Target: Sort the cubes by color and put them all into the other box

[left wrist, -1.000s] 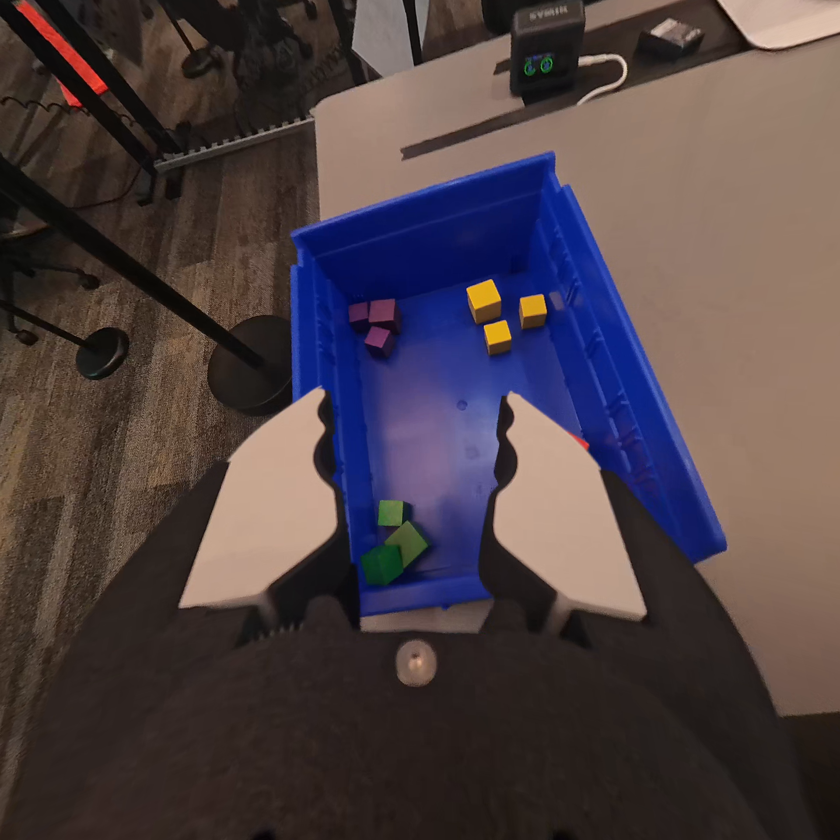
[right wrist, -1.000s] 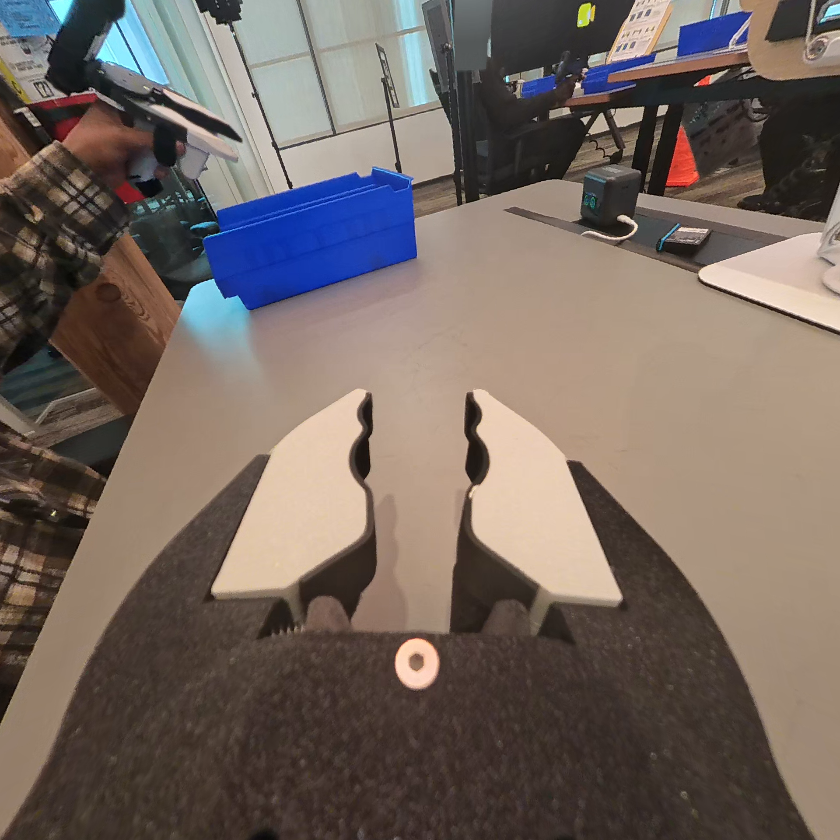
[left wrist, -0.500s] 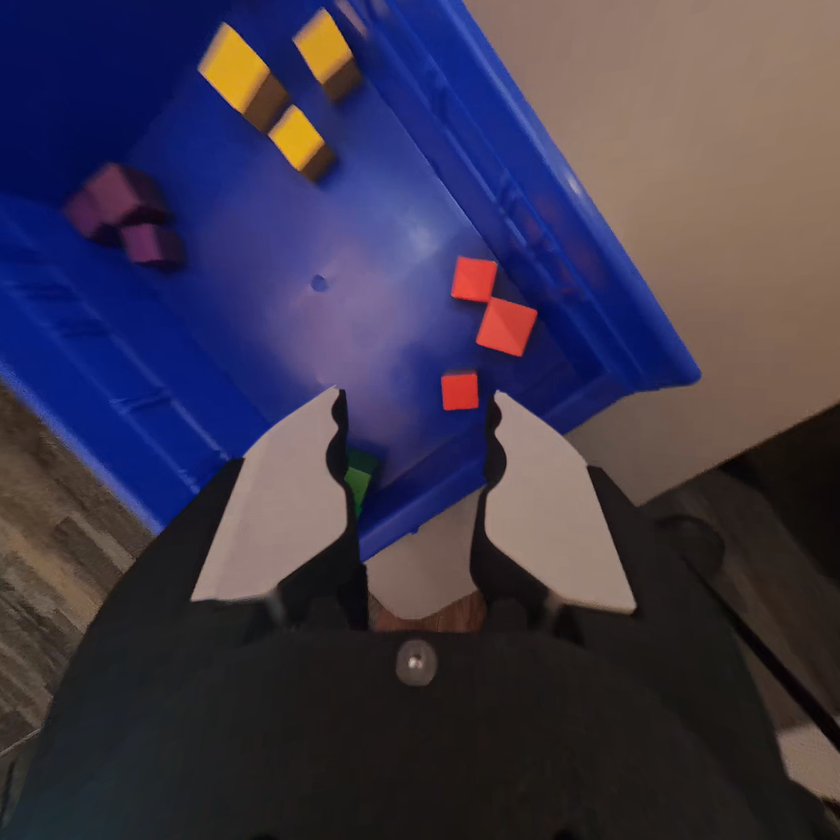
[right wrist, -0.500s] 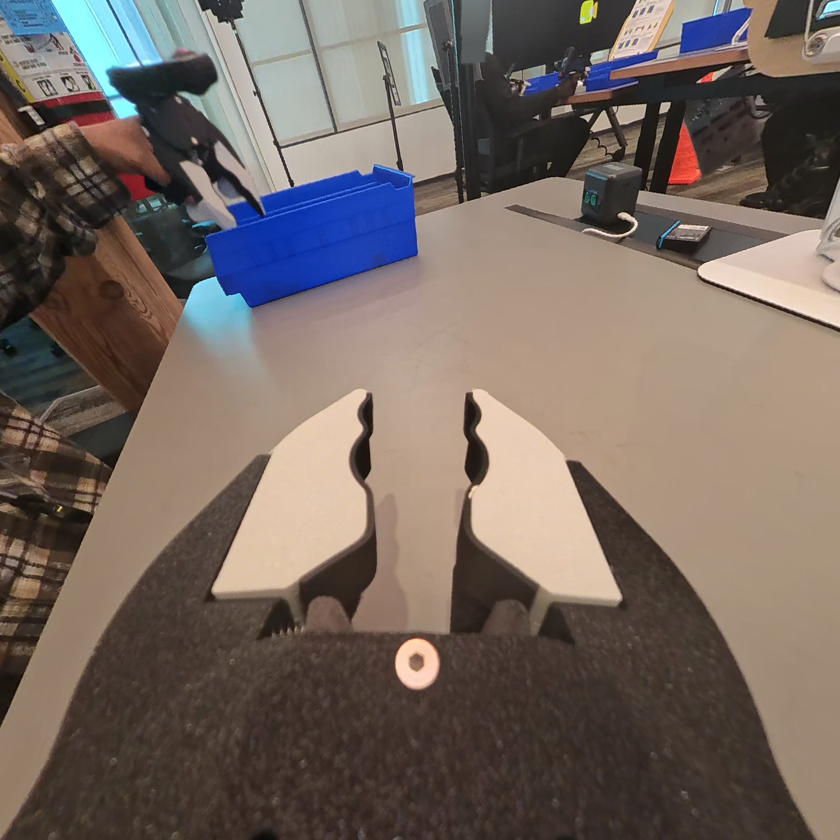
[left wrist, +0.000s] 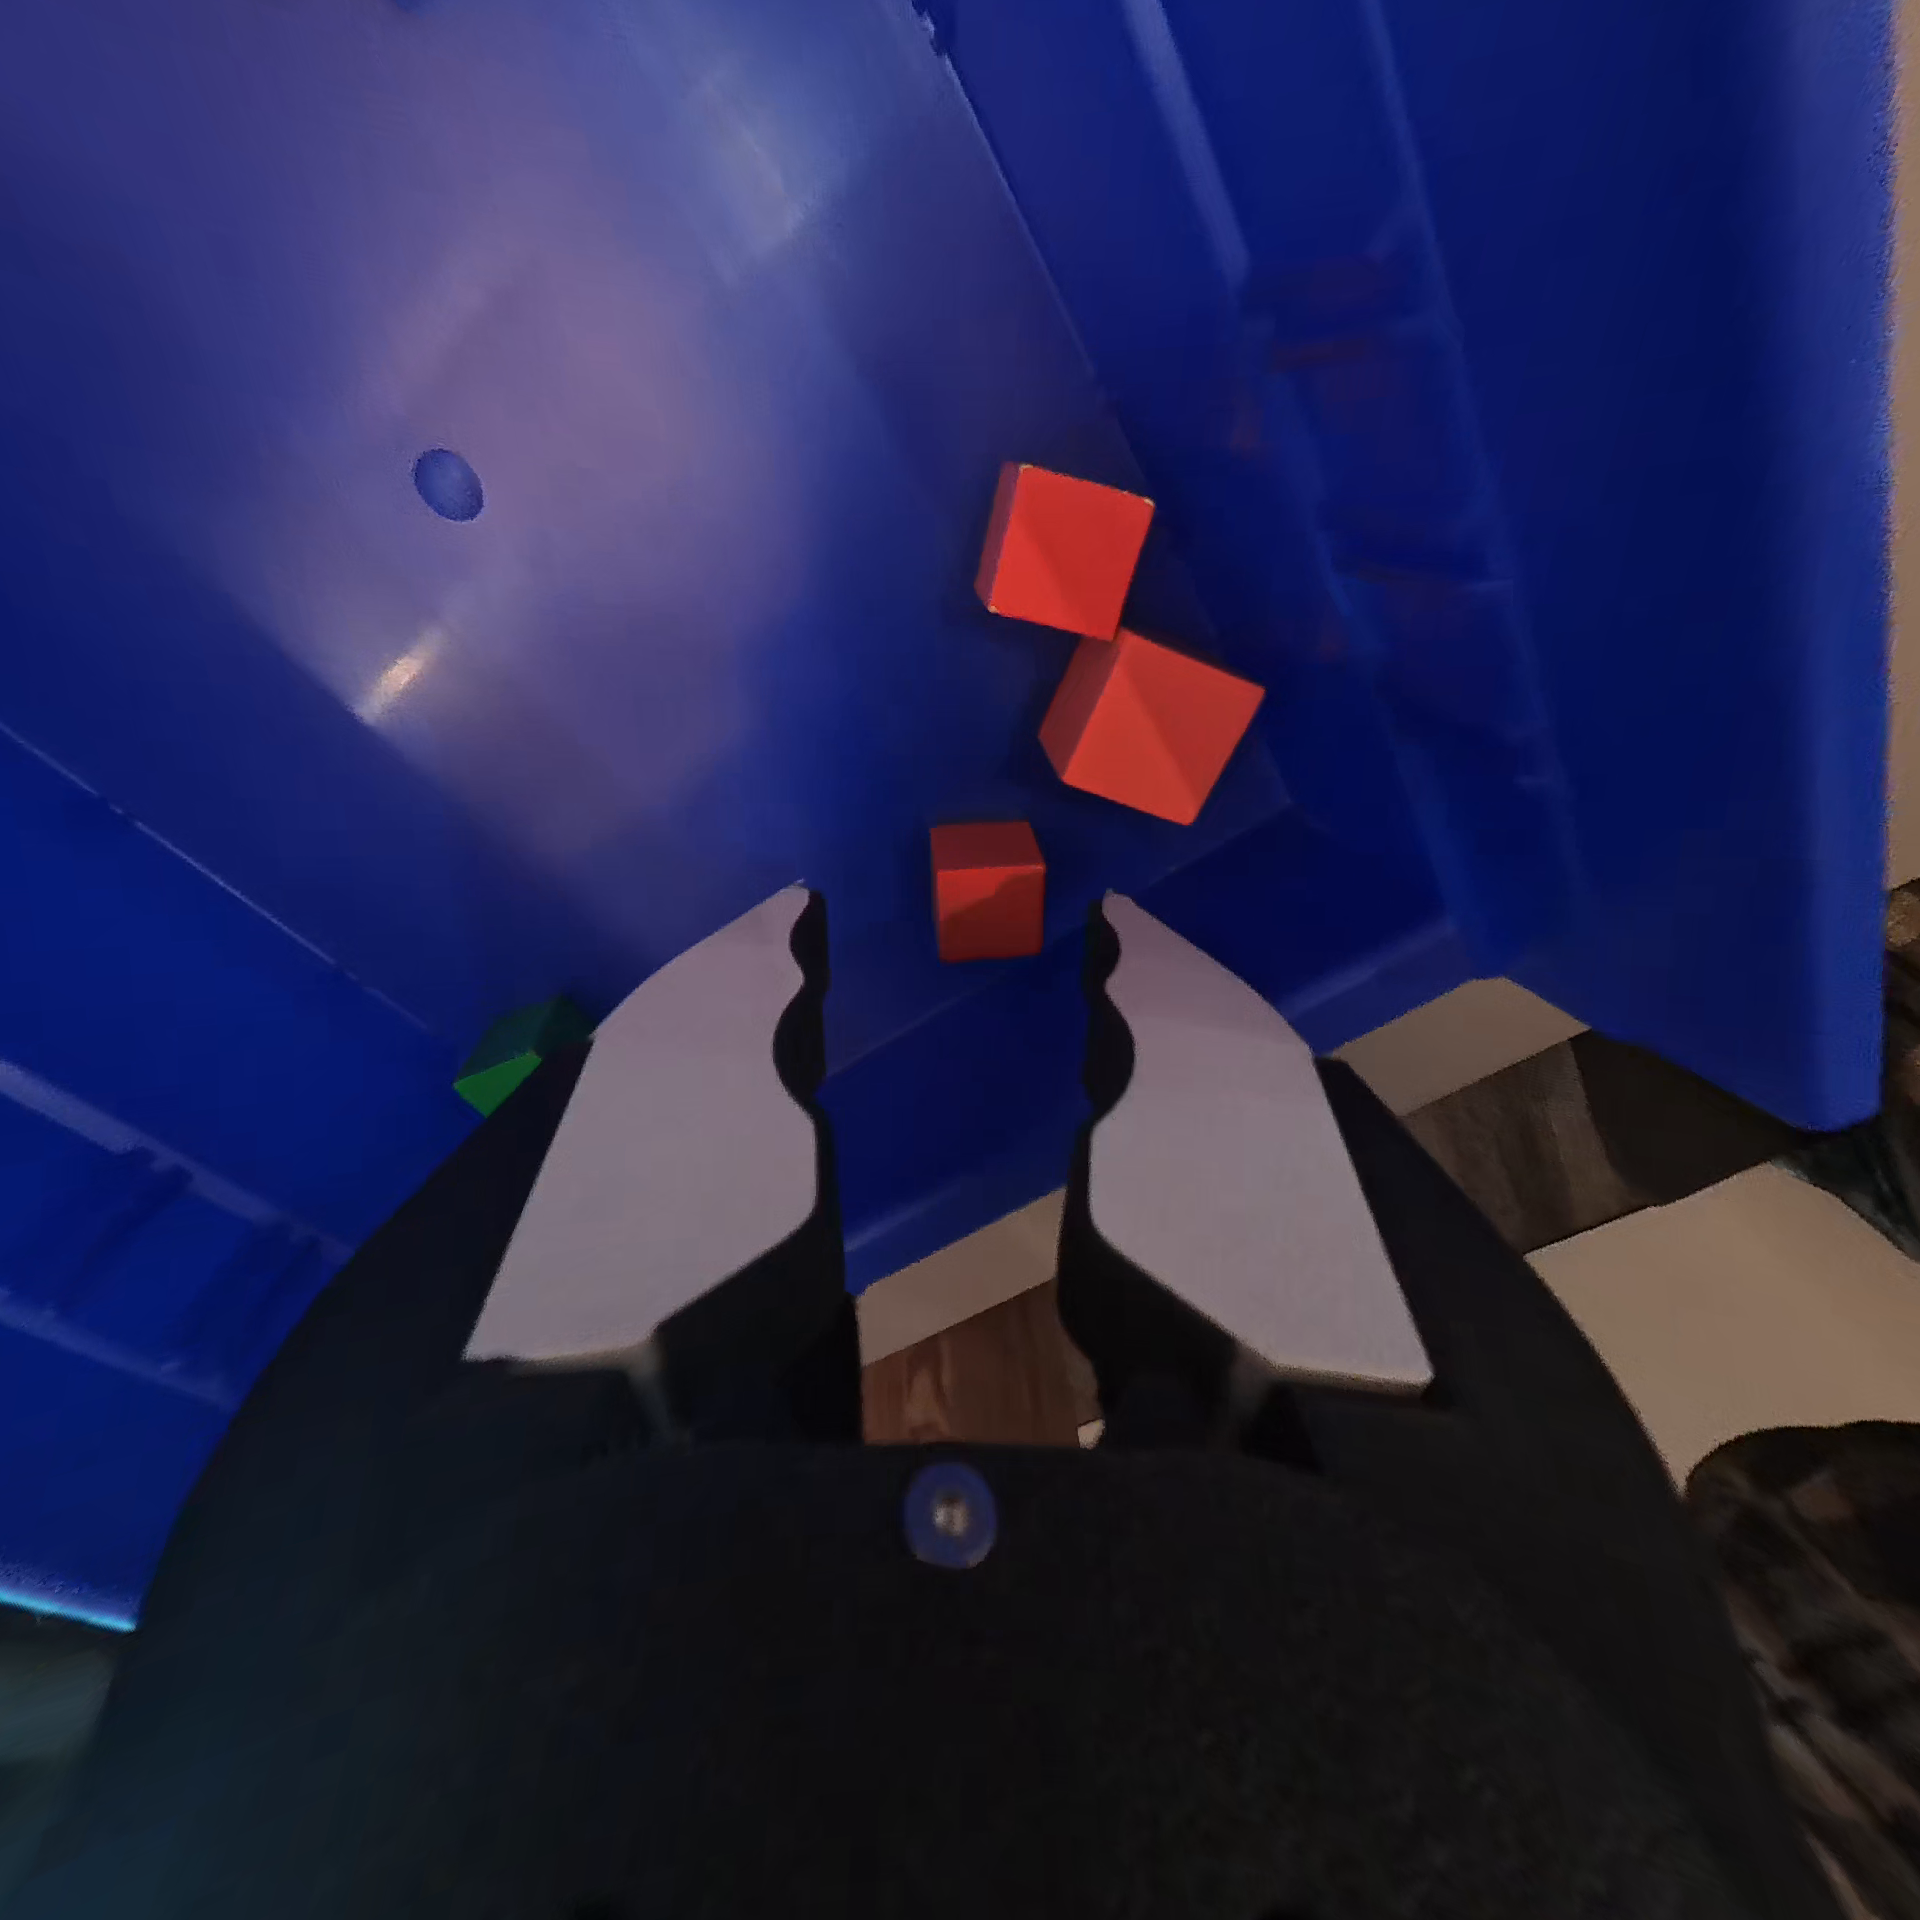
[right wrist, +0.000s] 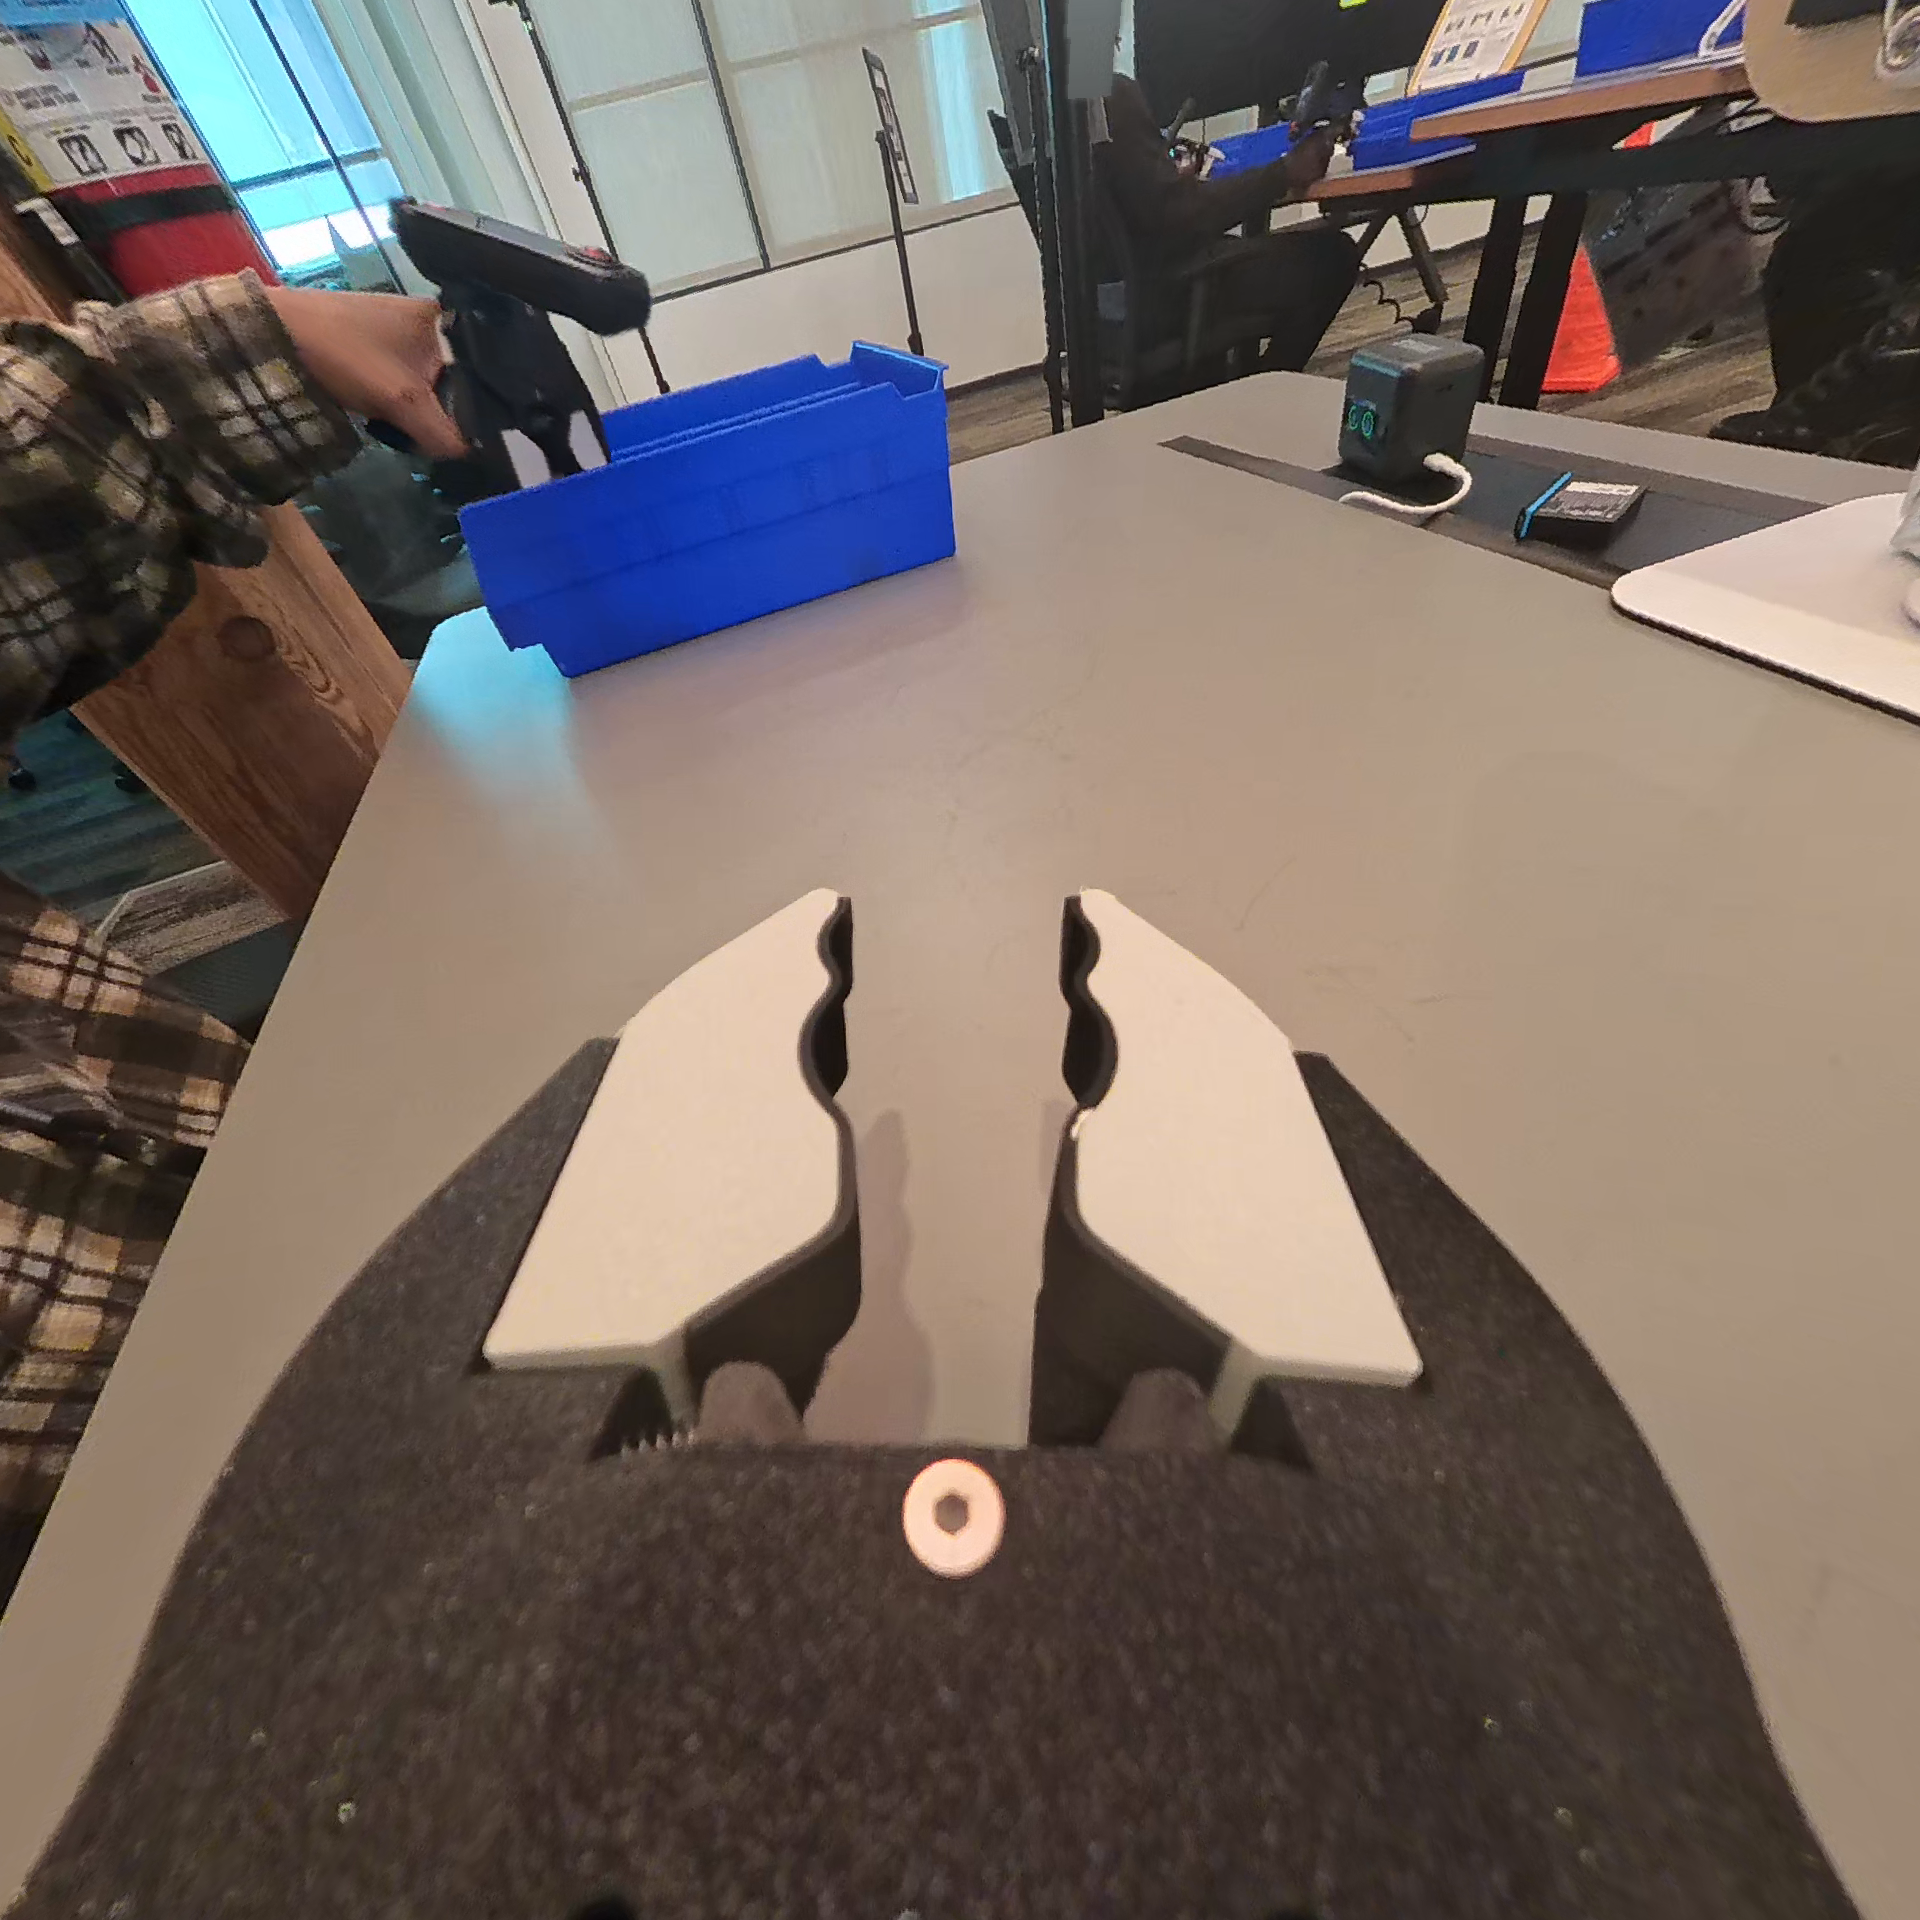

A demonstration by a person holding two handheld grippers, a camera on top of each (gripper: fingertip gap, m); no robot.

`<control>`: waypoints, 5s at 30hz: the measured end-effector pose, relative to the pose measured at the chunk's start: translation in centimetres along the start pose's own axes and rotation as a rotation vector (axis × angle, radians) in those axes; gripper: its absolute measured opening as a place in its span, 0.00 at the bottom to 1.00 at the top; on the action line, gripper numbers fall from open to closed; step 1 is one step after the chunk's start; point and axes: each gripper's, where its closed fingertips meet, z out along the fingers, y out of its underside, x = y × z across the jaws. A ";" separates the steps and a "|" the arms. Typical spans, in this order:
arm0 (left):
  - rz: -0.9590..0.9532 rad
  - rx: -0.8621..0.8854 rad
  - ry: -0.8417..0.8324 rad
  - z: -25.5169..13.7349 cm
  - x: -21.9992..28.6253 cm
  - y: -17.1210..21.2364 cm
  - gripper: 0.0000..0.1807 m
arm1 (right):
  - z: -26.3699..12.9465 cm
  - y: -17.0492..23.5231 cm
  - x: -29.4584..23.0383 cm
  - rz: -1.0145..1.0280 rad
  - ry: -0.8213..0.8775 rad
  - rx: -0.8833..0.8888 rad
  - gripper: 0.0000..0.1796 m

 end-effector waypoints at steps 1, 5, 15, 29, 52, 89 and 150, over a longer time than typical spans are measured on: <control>-0.005 -0.006 0.000 0.1 -0.1 0.0 0.26 | 0.0 0.0 0.0 0.000 0.000 0.000 0.21; -0.021 -0.042 0.010 0.7 -0.2 0.3 0.26 | -0.2 -0.2 0.0 -0.003 0.001 0.005 0.21; -0.011 -0.094 0.041 1.2 -0.1 0.8 0.13 | -0.4 -0.4 0.0 -0.009 0.005 0.014 0.21; 0.448 1.179 -0.117 -18.2 13.1 -15.5 0.12 | 0.8 -4.2 -2.2 0.302 -0.148 0.119 0.26; 1.005 1.445 0.303 -10.4 37.4 -27.8 0.12 | 2.1 -6.8 -9.6 0.981 -0.484 -0.028 0.12; 1.012 1.269 0.332 -5.6 38.9 -28.2 0.16 | -34.6 11.5 4.5 1.064 0.697 -0.891 0.13; 0.356 0.518 -0.120 -6.2 0.4 -2.0 0.32 | 2.4 -4.2 1.8 -0.203 0.290 0.121 0.39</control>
